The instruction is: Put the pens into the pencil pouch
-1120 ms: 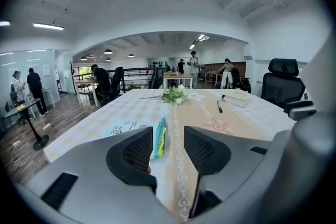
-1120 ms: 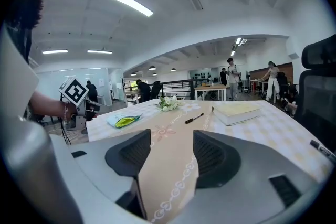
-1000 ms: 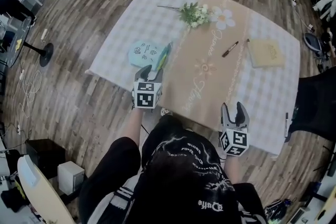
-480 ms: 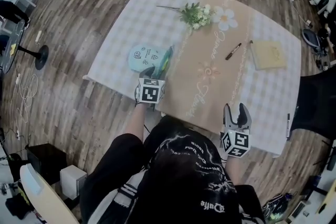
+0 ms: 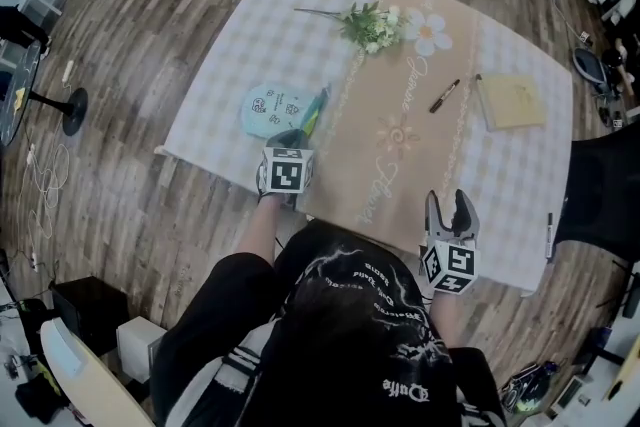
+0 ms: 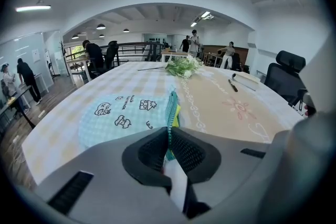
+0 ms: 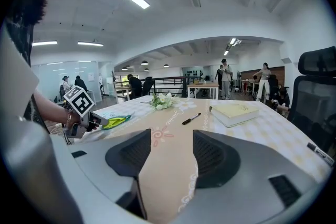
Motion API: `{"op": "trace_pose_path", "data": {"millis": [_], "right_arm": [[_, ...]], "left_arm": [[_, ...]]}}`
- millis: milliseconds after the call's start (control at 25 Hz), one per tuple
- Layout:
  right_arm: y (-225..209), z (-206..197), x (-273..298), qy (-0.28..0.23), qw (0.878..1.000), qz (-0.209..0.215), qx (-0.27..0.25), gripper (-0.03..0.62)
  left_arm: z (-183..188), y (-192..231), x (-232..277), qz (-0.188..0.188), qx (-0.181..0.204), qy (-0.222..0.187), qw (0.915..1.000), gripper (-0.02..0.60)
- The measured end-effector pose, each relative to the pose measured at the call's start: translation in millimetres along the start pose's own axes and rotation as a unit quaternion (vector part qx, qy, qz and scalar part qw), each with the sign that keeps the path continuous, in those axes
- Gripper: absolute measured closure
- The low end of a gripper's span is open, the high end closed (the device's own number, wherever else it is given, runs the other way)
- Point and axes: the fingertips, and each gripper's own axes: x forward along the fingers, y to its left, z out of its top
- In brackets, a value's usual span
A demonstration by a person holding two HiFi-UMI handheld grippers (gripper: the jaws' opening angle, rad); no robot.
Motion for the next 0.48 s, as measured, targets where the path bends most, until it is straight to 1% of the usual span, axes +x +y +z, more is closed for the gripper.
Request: {"op": "trace_pose_path", "data": {"millis": [120,240,480], "right_arm": [[3,0,3,0.003,1.000,0.007,0.001,0.361],[6,0,9,0.006,1.000,0.015,0.006,0.381],[4,6,18,0.004,0.999,0.021,0.036,0.379]], "left_arm": [[5,-1,-5,-0.007,-0.012,-0.011,0.9998,0.546],[12,0,-11,-0.006,-0.015,-0.027,0.9995,0.548],[30,3,-28,0.000,-0.027,-0.067,0.9974,0.549]]}}
